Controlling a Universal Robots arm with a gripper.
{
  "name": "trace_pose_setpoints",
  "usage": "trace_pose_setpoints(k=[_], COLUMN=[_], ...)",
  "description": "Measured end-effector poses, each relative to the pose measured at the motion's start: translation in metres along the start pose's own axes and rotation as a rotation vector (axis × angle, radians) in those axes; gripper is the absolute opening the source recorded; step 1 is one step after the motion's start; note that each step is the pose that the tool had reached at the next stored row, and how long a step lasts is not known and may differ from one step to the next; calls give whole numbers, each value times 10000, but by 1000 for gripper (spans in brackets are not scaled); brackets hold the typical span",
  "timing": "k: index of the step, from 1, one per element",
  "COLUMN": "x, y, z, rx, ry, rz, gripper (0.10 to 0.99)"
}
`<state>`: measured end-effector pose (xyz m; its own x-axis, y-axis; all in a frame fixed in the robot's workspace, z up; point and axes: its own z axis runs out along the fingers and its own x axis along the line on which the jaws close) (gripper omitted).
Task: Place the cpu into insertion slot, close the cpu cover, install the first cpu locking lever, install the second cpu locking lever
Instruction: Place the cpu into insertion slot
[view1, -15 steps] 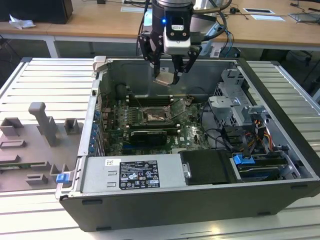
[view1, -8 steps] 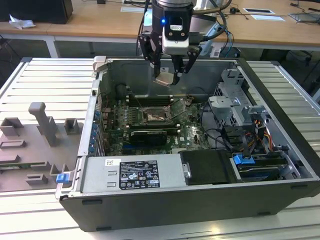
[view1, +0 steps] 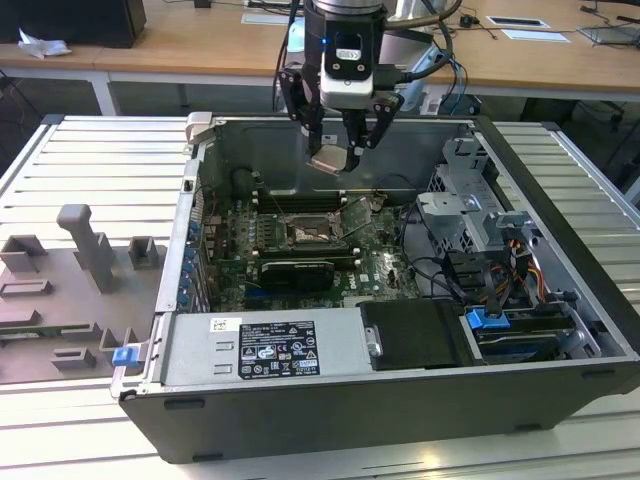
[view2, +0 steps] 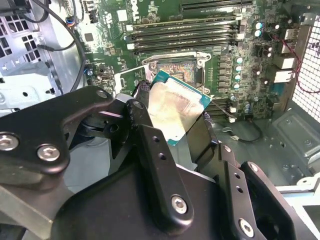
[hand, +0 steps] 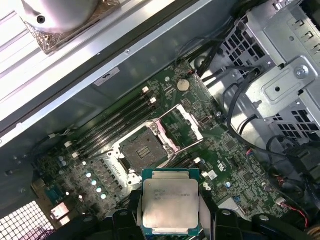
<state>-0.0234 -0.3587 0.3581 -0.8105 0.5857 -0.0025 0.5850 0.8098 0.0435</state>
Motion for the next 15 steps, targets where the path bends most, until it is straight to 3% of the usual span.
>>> trace_pose_setpoints(k=[15], x=[0], y=[-1], z=[21], rx=[48], ry=[-58], rz=[509], gripper=[541])
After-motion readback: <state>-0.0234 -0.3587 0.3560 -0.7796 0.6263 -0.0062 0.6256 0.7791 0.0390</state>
